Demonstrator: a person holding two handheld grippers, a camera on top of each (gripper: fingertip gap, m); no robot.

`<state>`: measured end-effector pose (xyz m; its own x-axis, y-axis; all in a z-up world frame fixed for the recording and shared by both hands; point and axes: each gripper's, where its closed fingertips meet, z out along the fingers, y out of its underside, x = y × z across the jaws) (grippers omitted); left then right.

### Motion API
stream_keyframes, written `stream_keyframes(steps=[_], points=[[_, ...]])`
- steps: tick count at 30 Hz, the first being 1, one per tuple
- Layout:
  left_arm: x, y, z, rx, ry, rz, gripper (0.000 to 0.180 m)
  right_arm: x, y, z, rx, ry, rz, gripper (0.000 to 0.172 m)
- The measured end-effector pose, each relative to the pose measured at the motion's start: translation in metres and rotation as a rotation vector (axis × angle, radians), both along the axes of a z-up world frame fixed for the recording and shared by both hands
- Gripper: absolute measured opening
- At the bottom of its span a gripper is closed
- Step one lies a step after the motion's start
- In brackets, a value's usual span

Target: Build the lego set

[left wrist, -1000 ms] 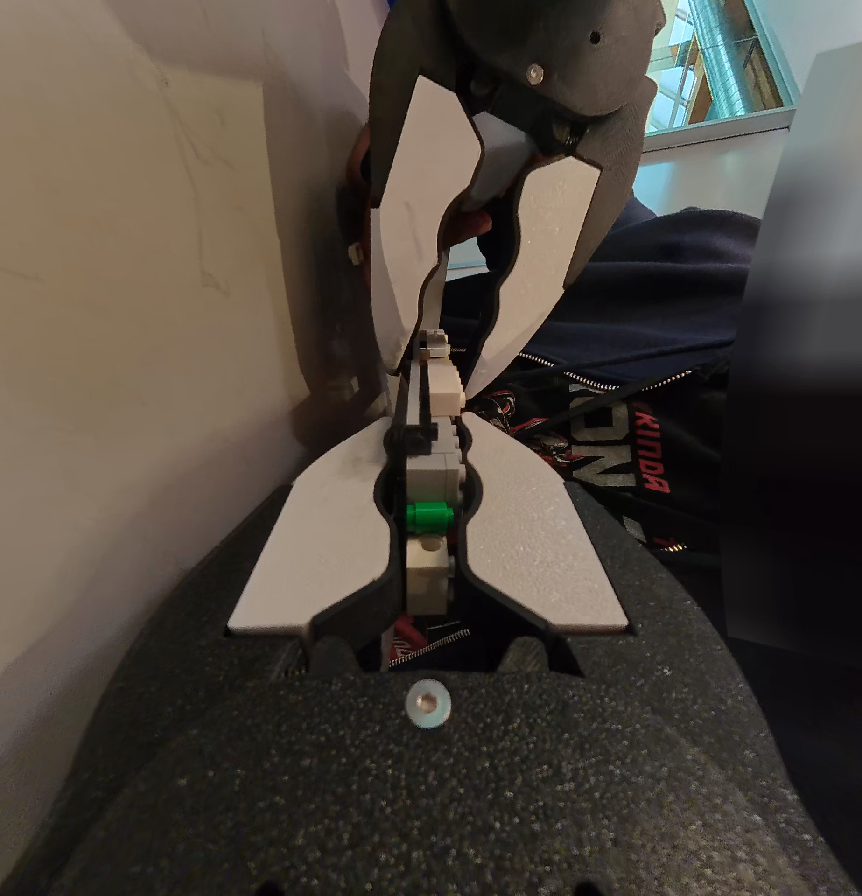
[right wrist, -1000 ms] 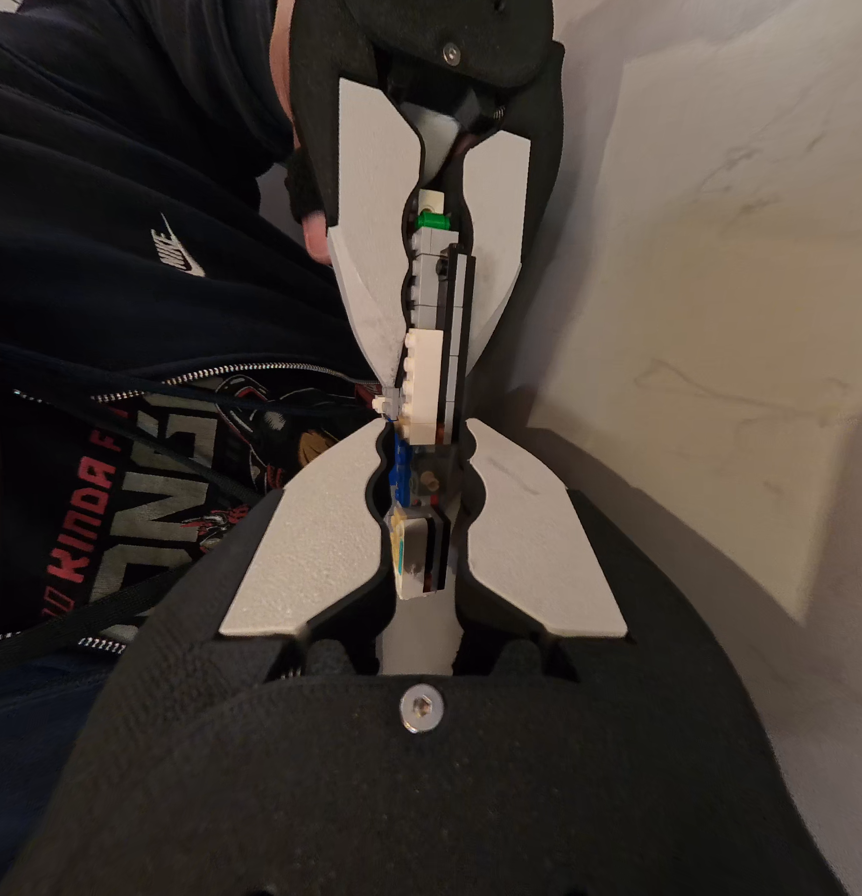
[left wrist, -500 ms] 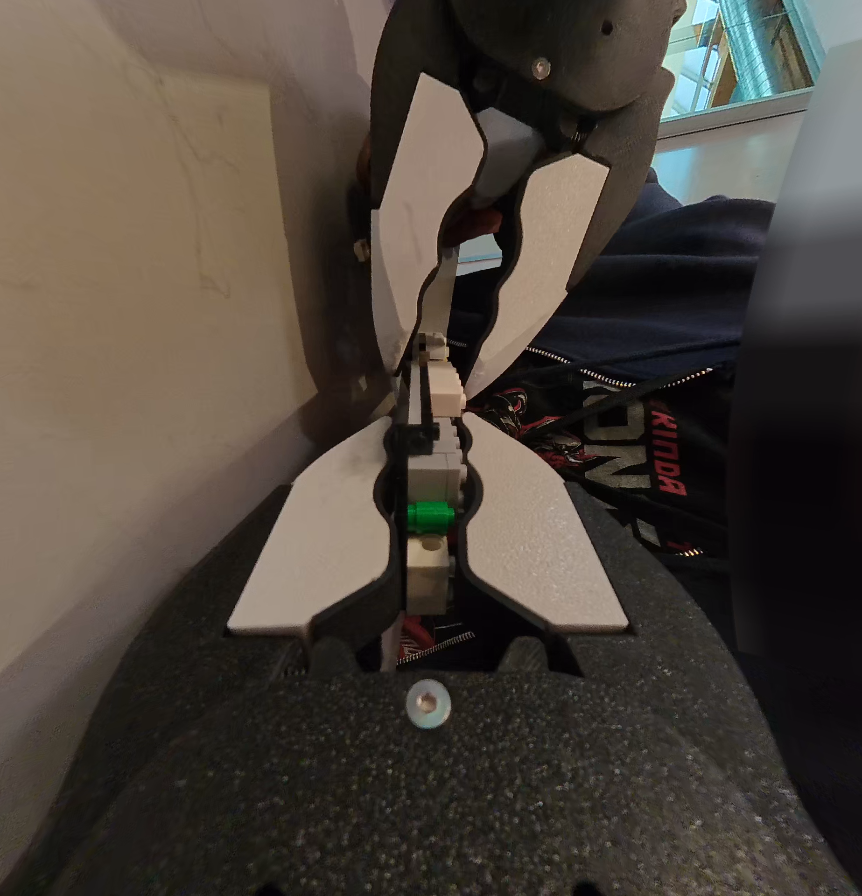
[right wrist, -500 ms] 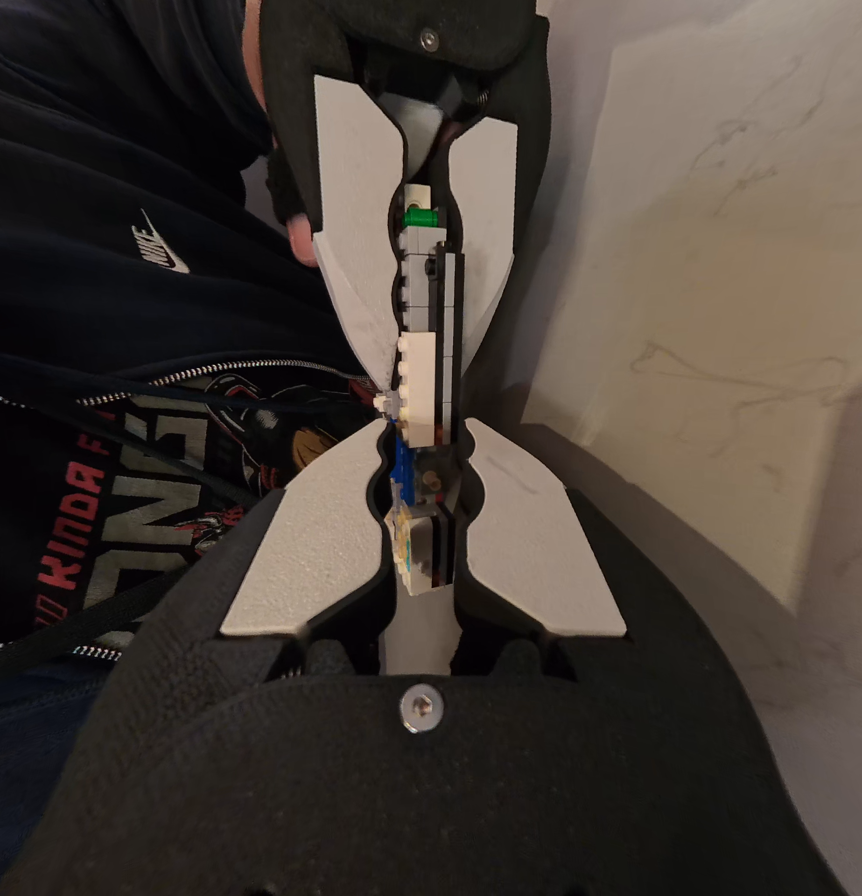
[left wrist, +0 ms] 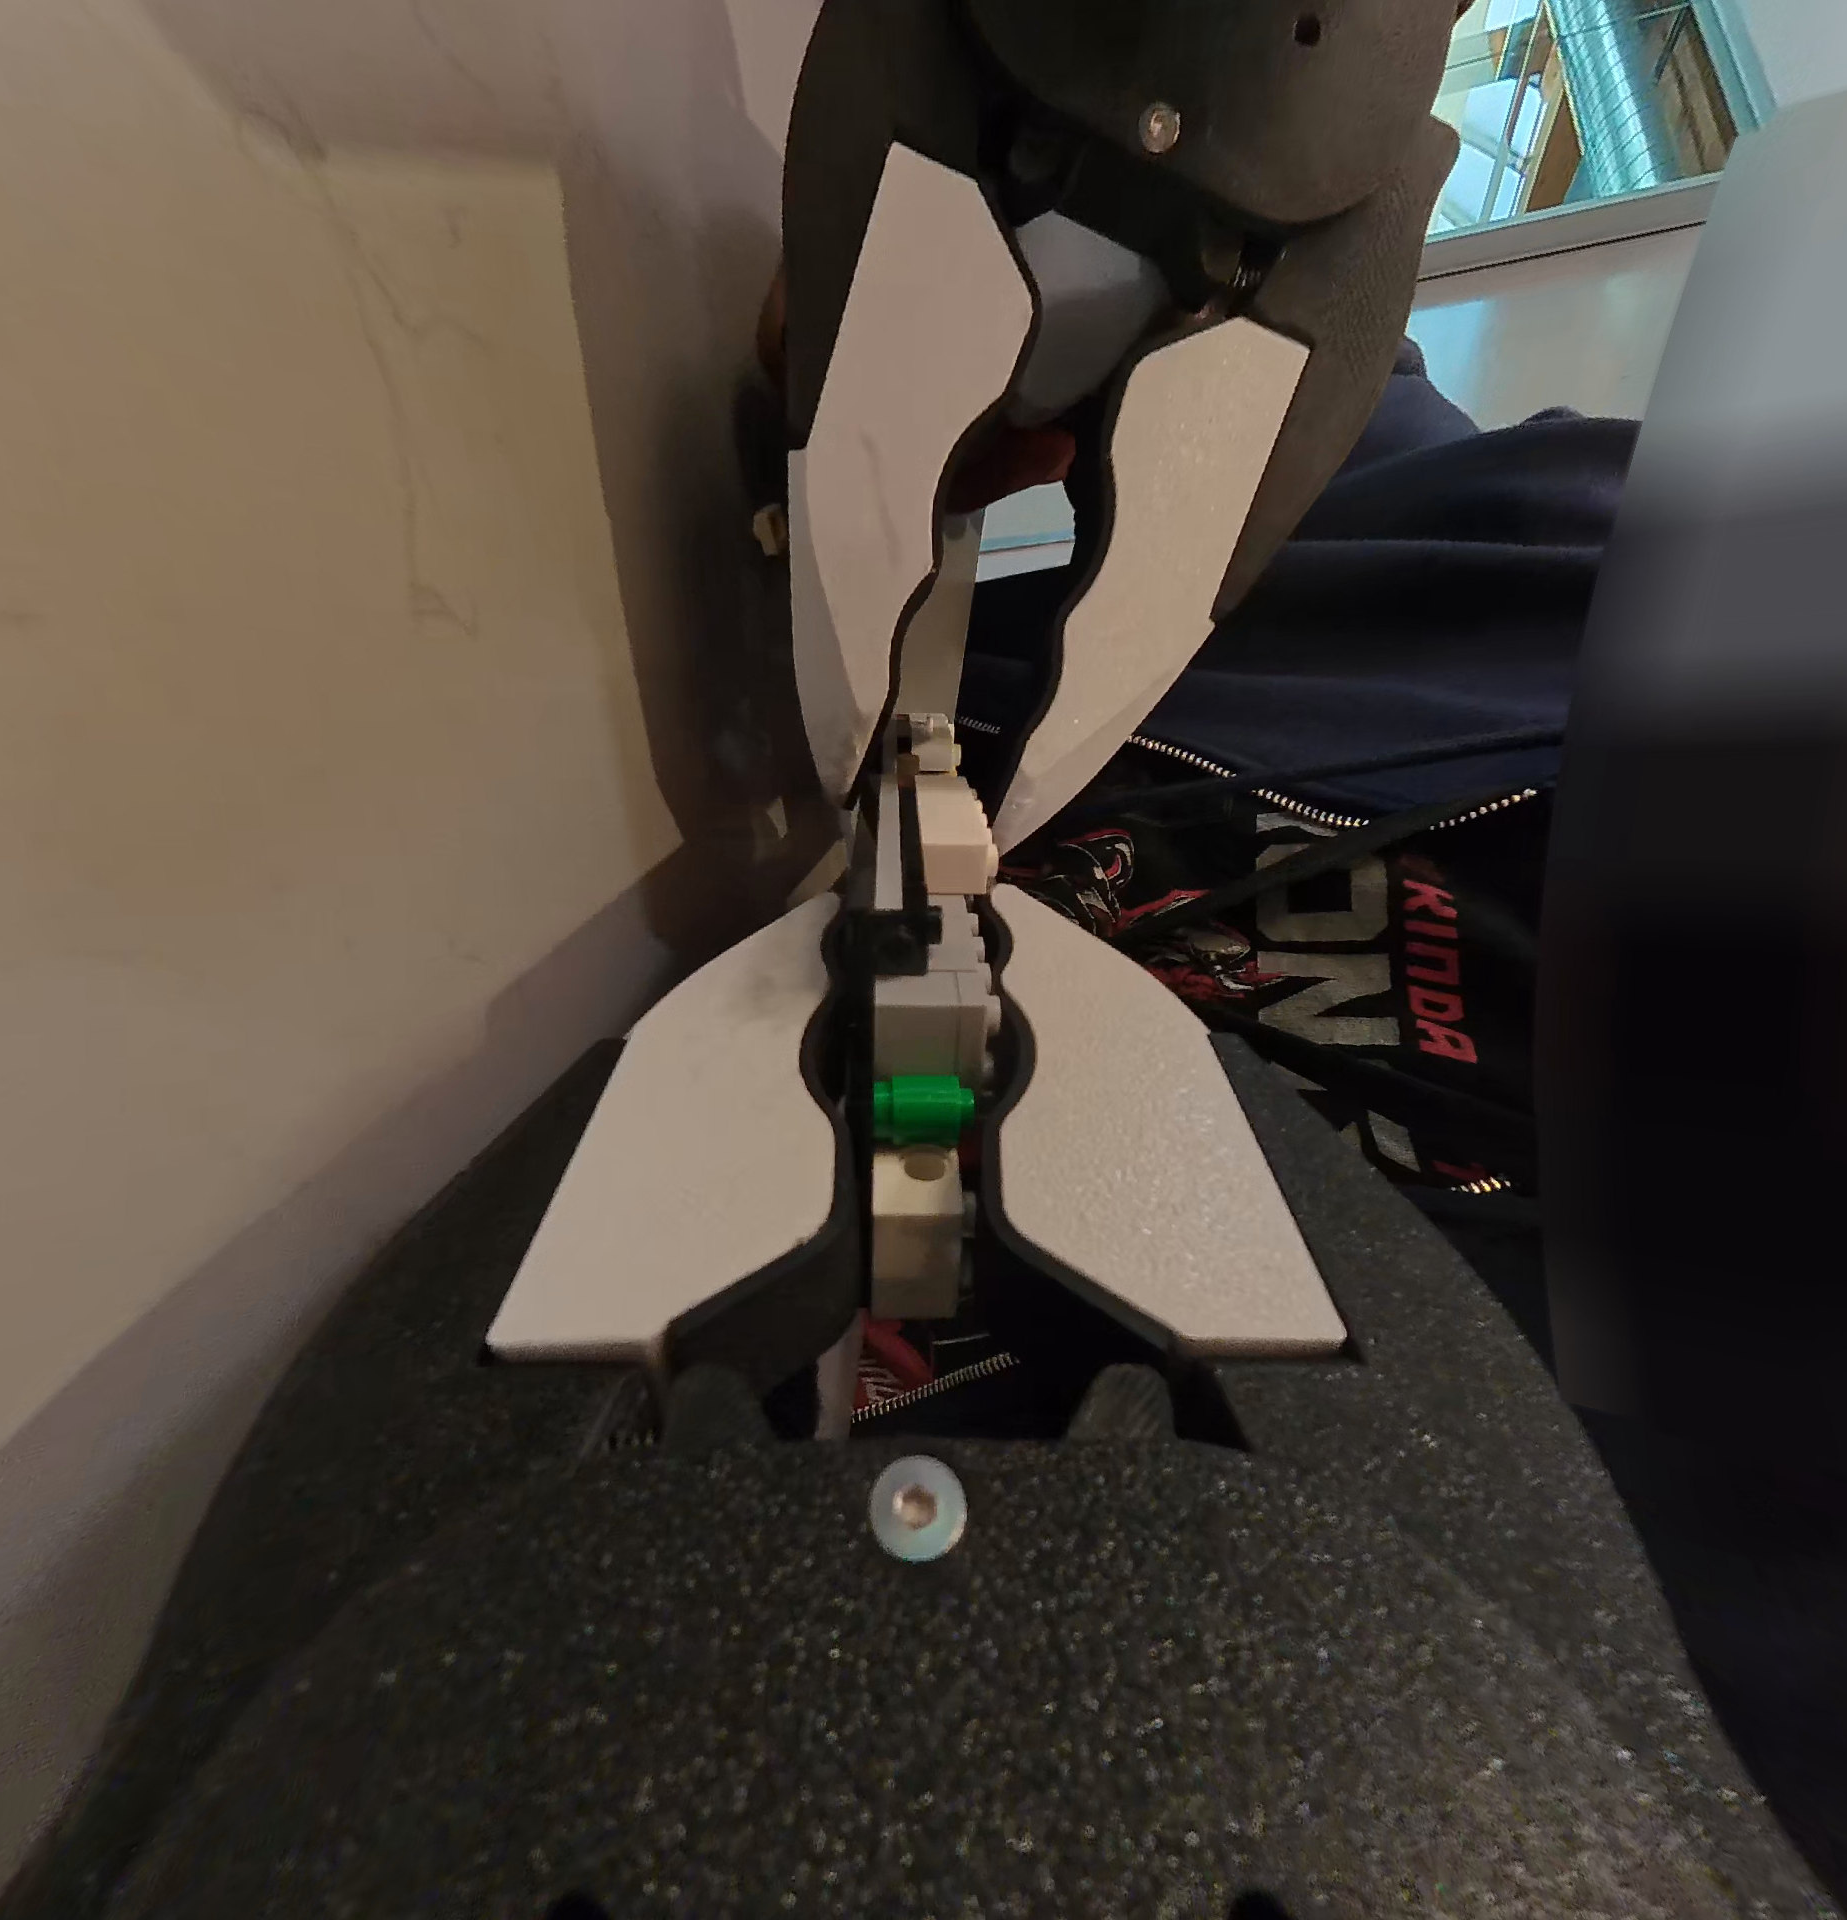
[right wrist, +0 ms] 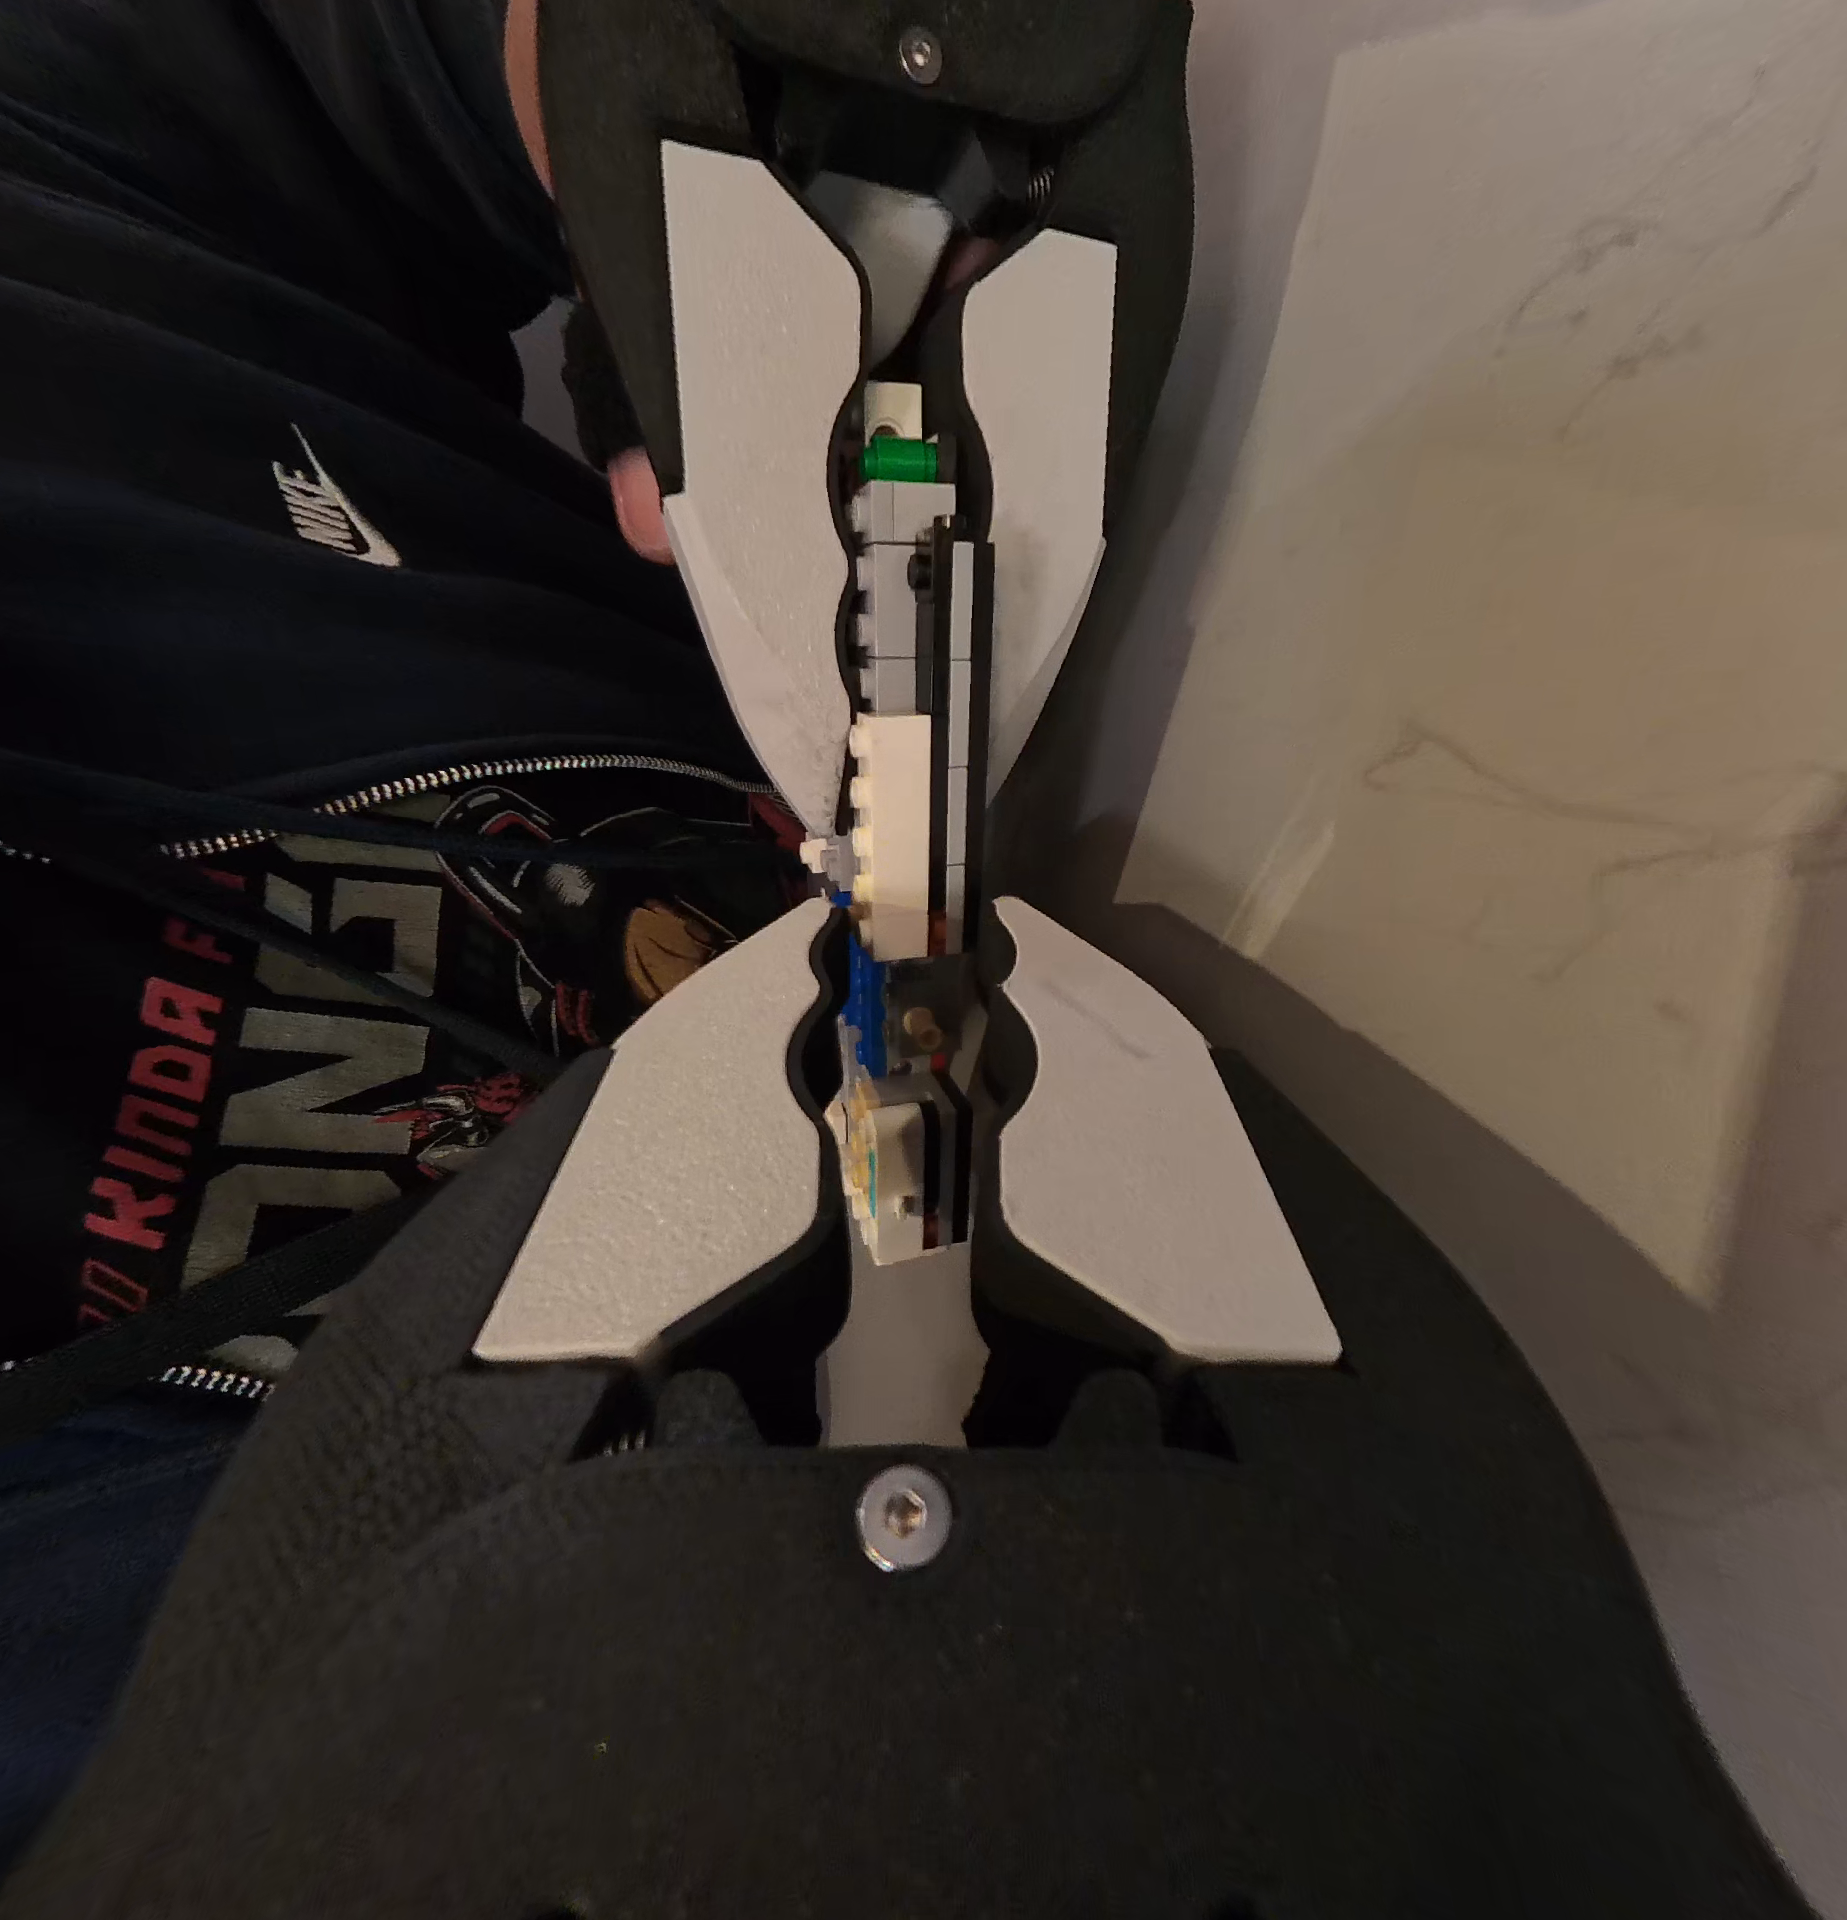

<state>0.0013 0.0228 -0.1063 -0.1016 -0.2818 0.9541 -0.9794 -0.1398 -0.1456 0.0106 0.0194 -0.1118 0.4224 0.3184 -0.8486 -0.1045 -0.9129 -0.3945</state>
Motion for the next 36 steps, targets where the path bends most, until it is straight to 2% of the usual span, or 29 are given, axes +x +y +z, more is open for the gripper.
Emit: stream_keyframes(steps=[9, 14, 18, 26, 32, 36], points=[[0.000, -0.001, 0.002, -0.063, 0.005, 0.025, 0.020, -0.001, 0.000, 0.003, 0.054, -0.033, 0.010, 0.025], [0.004, 0.008, 0.003, -0.115, 0.007, 0.119, 0.019, 0.009, 0.003, 0.009, 0.126, -0.116, -0.044, 0.043], [0.005, 0.015, 0.009, -0.174, -0.010, 0.189, 0.019, 0.015, 0.002, 0.015, 0.139, -0.117, -0.088, 0.043], [0.002, 0.023, 0.011, -0.193, -0.046, 0.267, 0.020, 0.019, 0.003, 0.023, 0.186, -0.182, -0.123, 0.043], [0.007, 0.050, 0.006, -0.183, -0.065, 0.432, 0.020, 0.039, -0.009, 0.025, 0.219, -0.300, -0.157, 0.045], [0.010, 0.070, 0.003, -0.160, -0.087, 0.540, 0.020, 0.050, -0.026, 0.011, 0.215, -0.427, -0.128, 0.044]])
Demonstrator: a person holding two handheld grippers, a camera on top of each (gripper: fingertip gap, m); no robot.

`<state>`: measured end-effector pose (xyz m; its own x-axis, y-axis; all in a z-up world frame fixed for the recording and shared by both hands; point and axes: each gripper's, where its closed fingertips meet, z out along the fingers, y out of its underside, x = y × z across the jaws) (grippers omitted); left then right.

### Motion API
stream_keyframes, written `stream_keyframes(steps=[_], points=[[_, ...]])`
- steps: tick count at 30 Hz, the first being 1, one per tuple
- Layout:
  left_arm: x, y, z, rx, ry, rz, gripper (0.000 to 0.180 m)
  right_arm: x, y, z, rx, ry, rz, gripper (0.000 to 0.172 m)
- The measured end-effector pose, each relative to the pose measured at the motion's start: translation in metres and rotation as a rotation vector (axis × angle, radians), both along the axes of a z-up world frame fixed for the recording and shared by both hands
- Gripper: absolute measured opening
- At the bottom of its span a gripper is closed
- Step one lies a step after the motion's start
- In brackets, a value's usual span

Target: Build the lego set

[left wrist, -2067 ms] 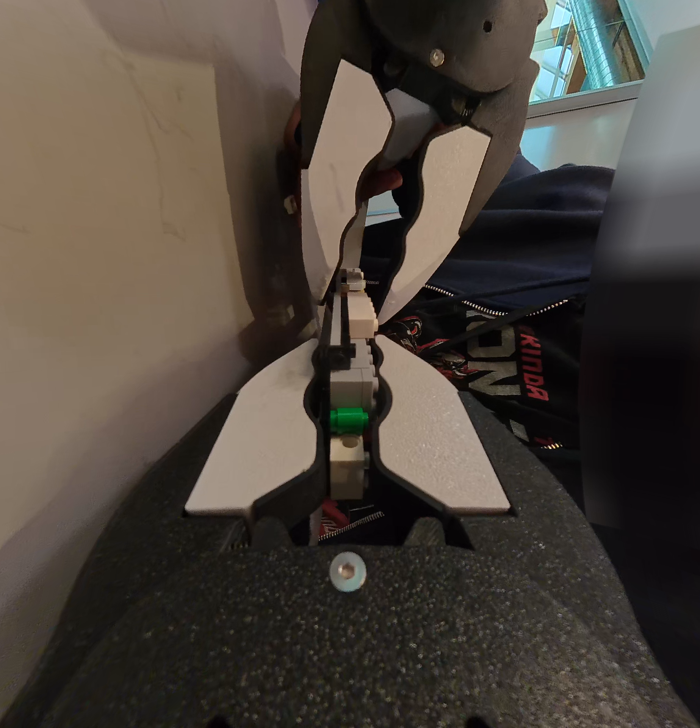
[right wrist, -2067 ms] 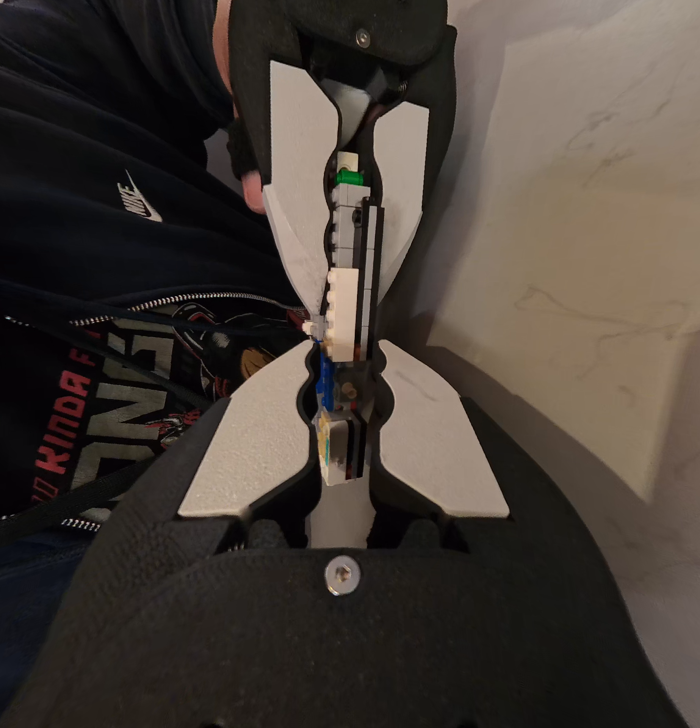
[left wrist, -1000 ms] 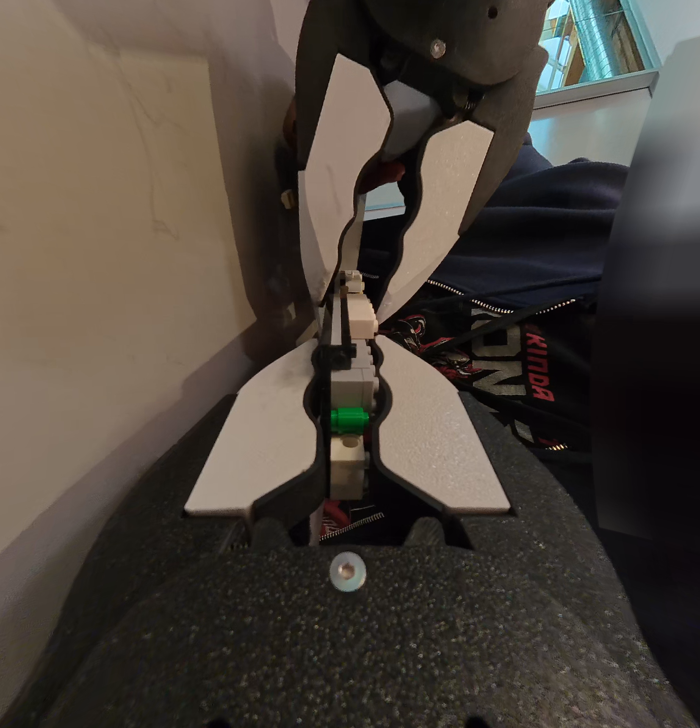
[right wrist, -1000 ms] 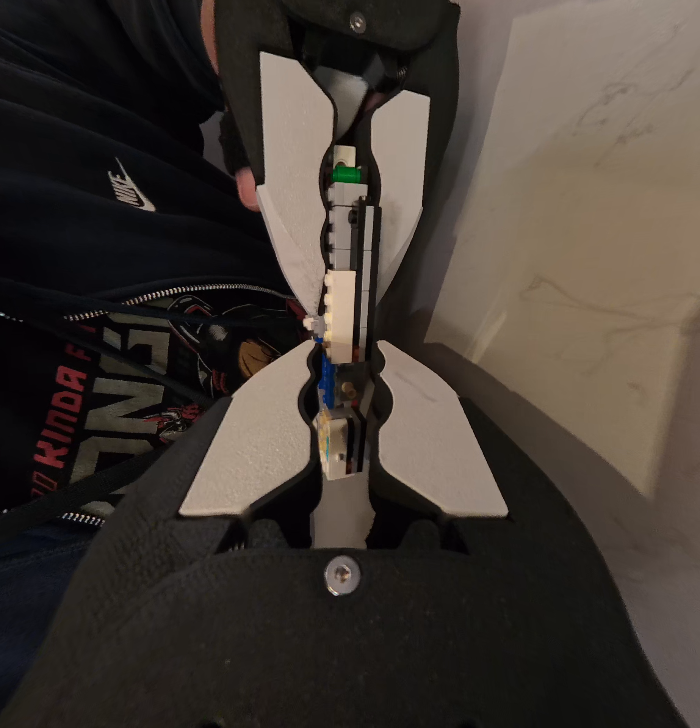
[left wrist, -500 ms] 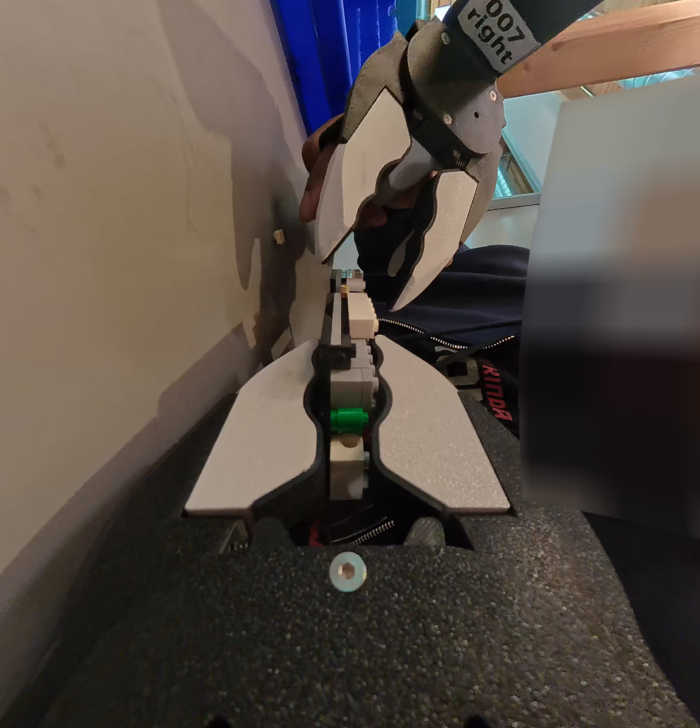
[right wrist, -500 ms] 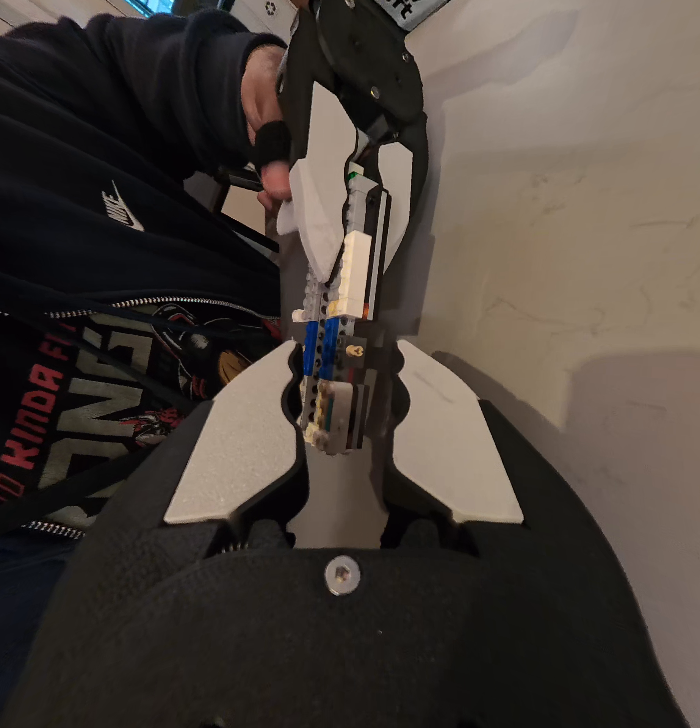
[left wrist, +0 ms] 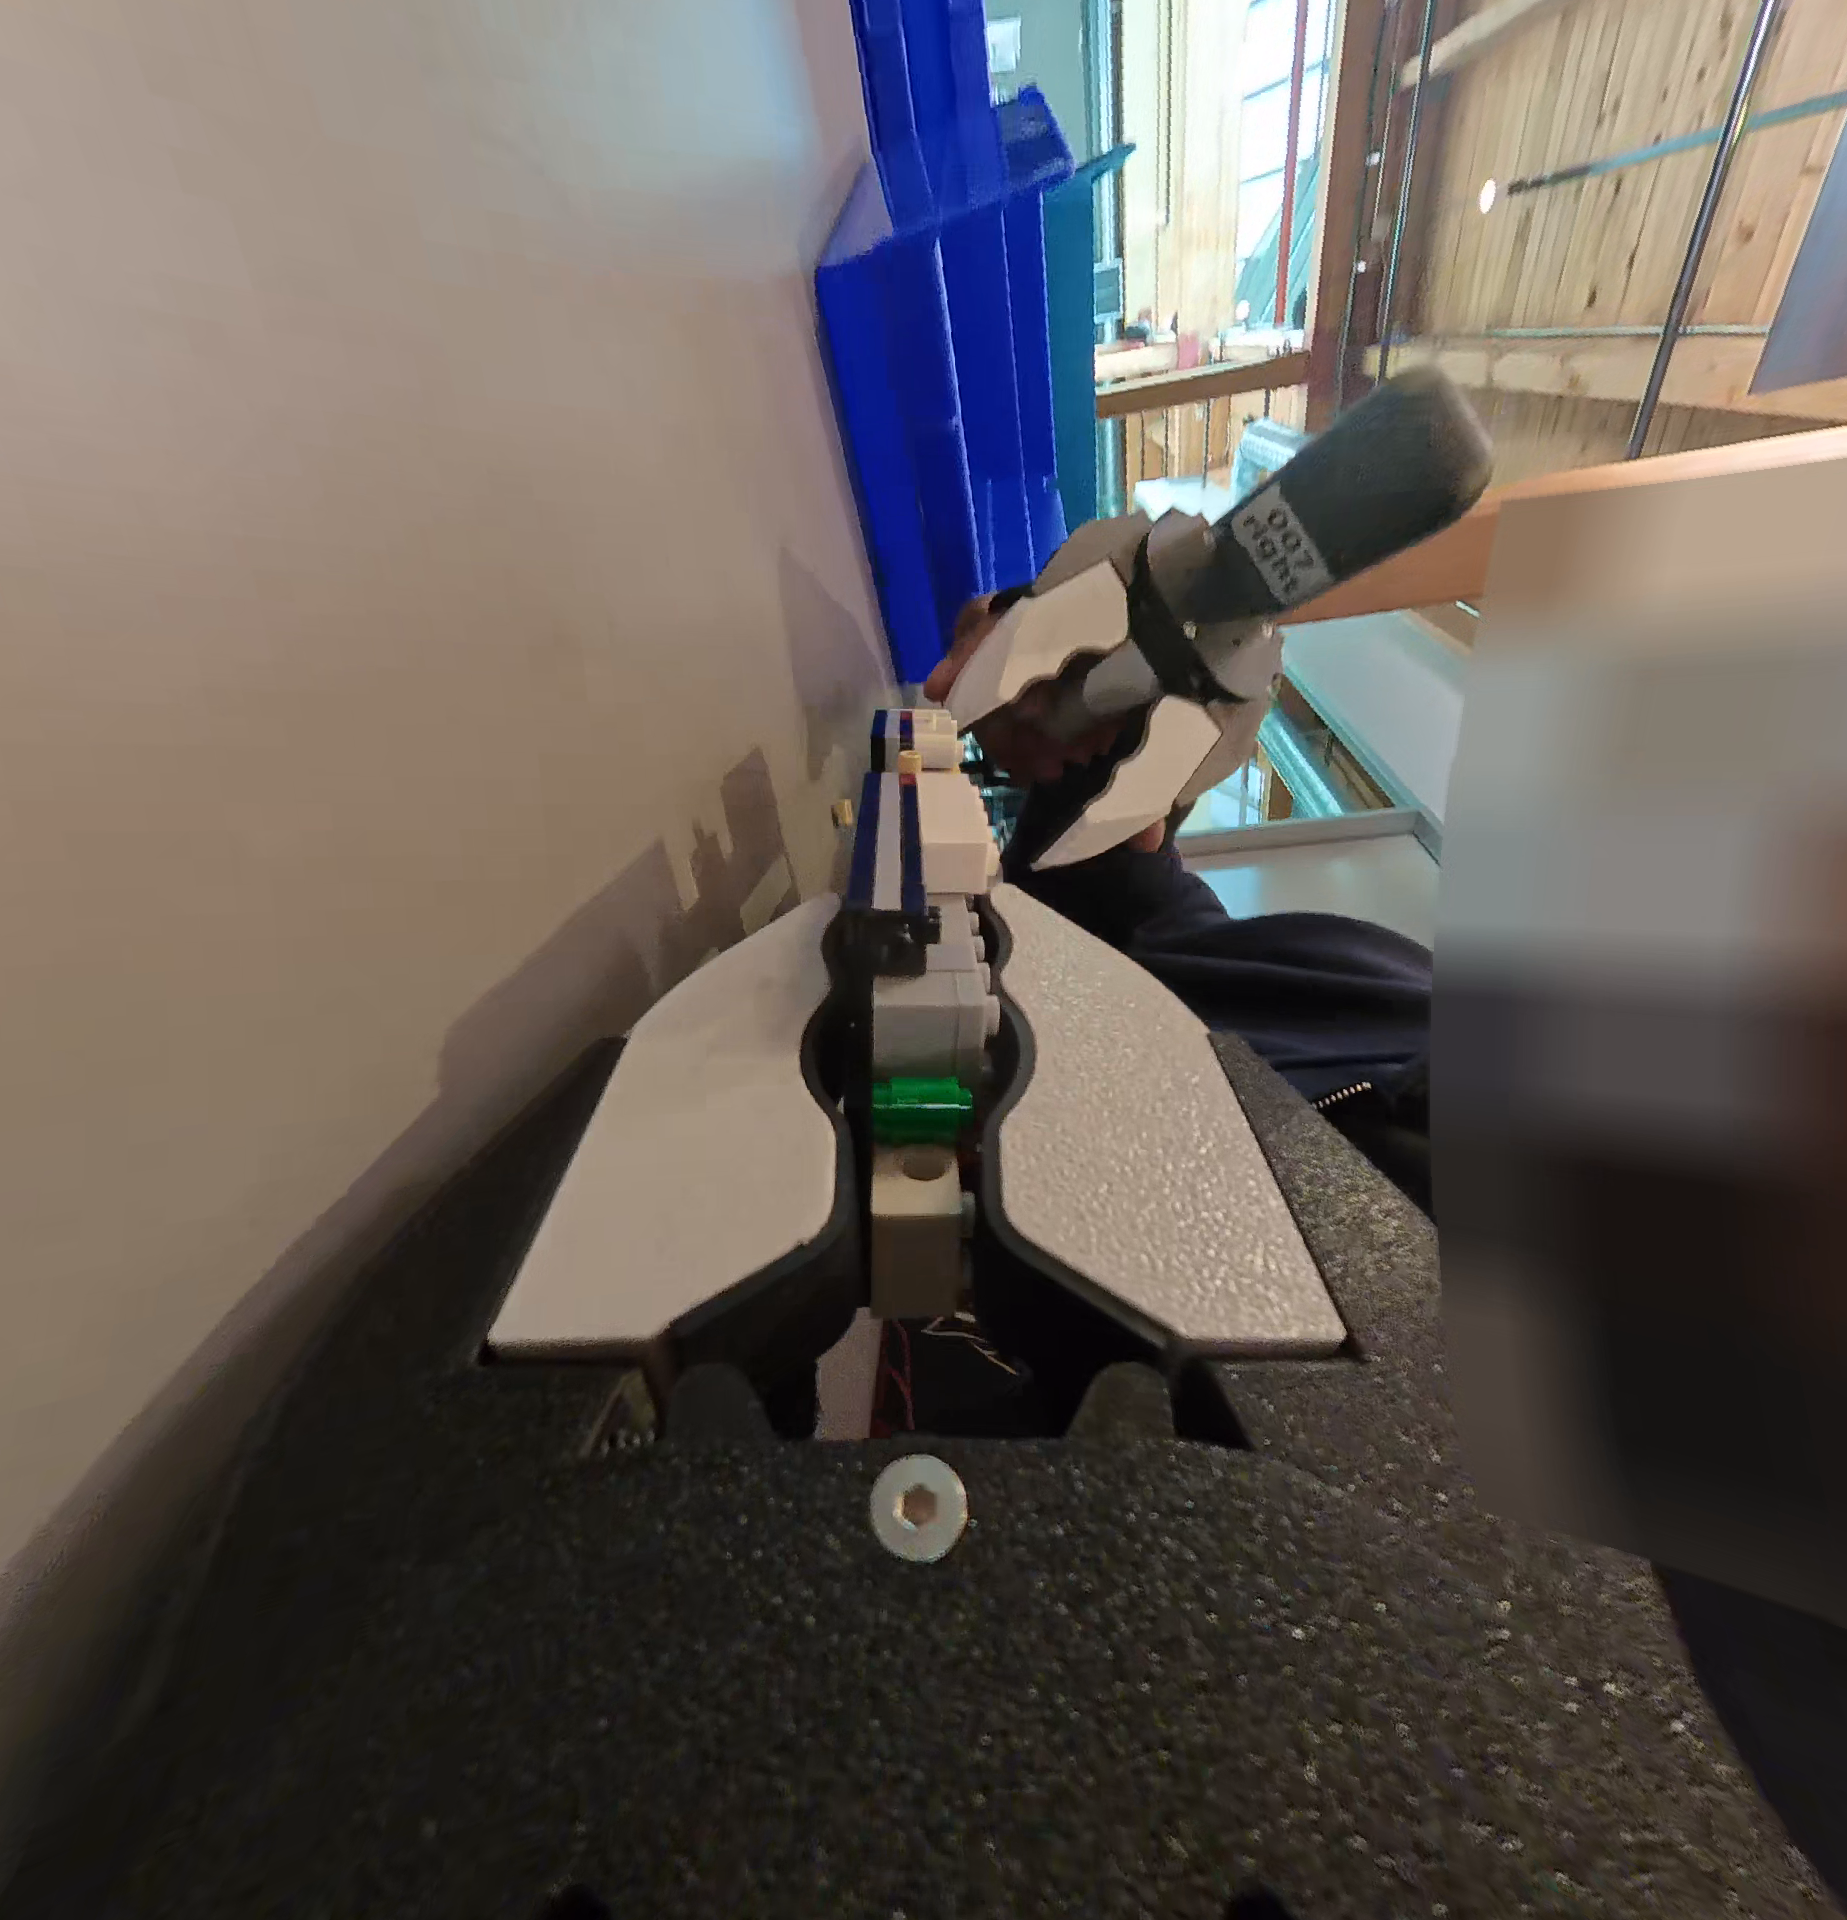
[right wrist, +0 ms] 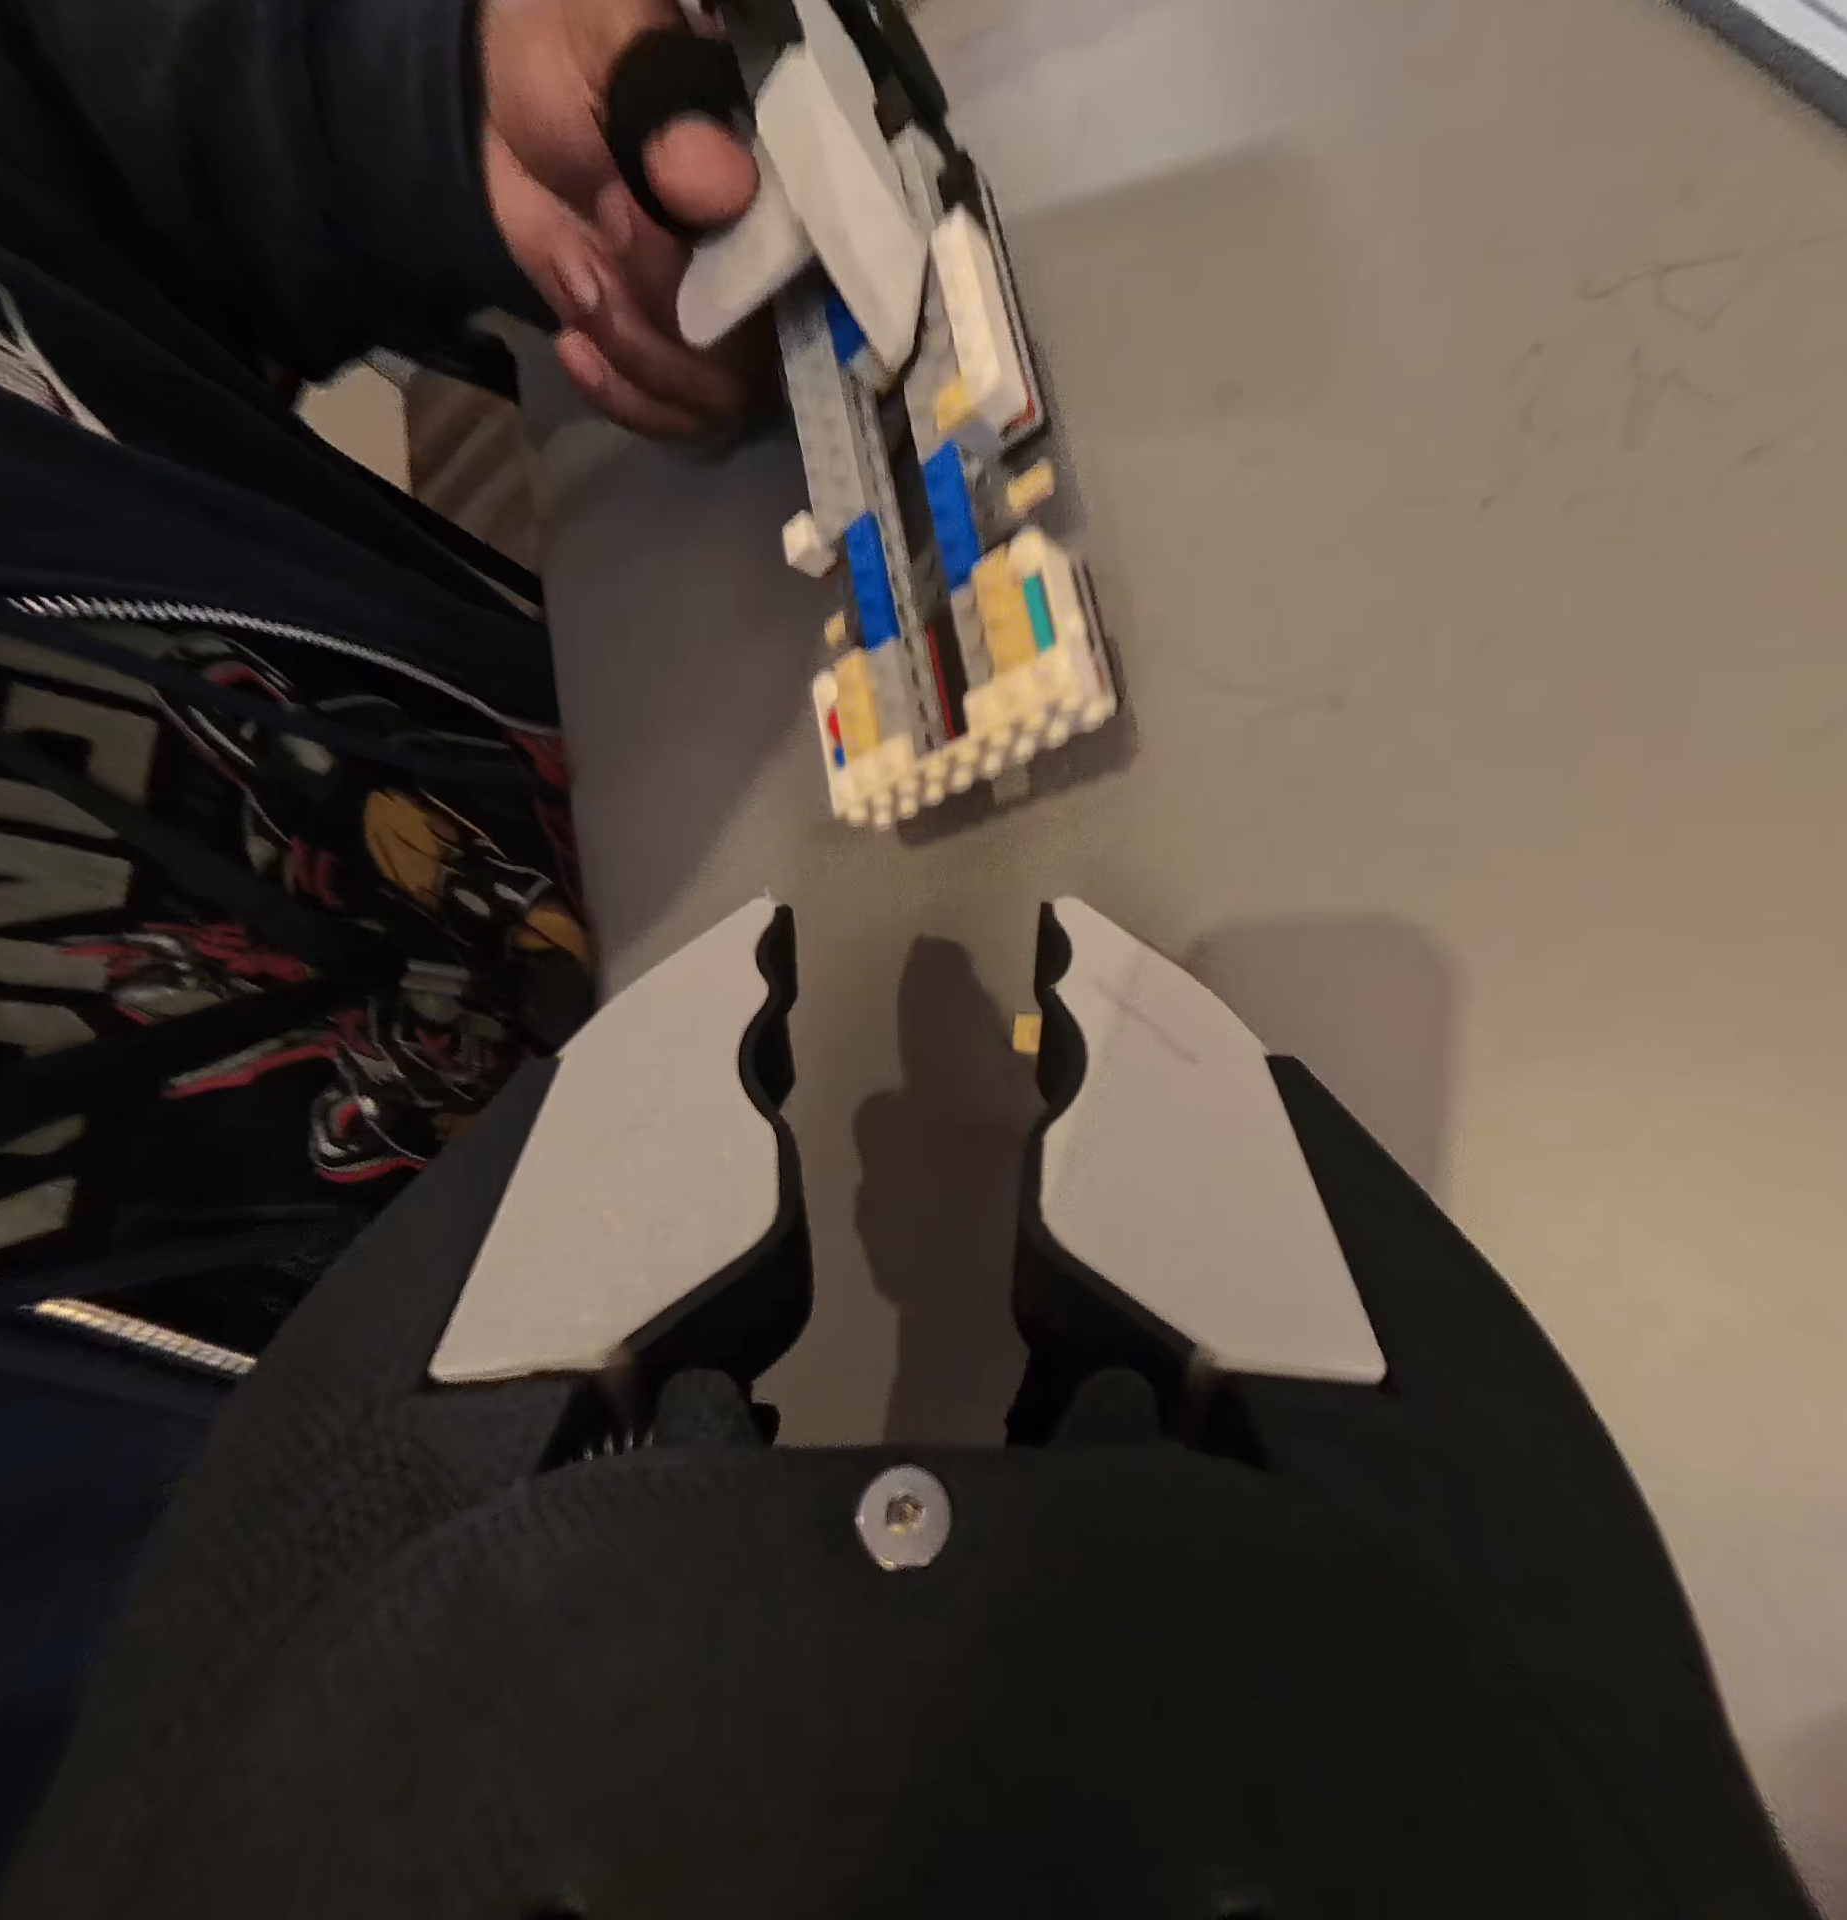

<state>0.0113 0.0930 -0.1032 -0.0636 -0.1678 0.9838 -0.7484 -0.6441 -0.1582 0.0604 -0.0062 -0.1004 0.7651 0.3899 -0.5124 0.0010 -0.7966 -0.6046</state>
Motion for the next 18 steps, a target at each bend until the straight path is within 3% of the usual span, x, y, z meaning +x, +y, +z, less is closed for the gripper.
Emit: stream_keyframes(steps=[6, 13, 18], points=[[0.005, 0.029, -0.002, -0.005, -0.015, 0.147, 0.020, -0.013, -0.018, -0.045, -0.061, -0.180, 0.067, 0.038], [0.005, 0.033, -0.003, 0.014, -0.016, 0.175, 0.021, -0.009, -0.014, -0.039, 0.033, -0.254, 0.021, 0.037], [0.003, 0.032, 0.001, 0.017, -0.046, 0.184, 0.021, -0.007, -0.033, -0.030, 0.117, -0.321, 0.051, 0.037]])
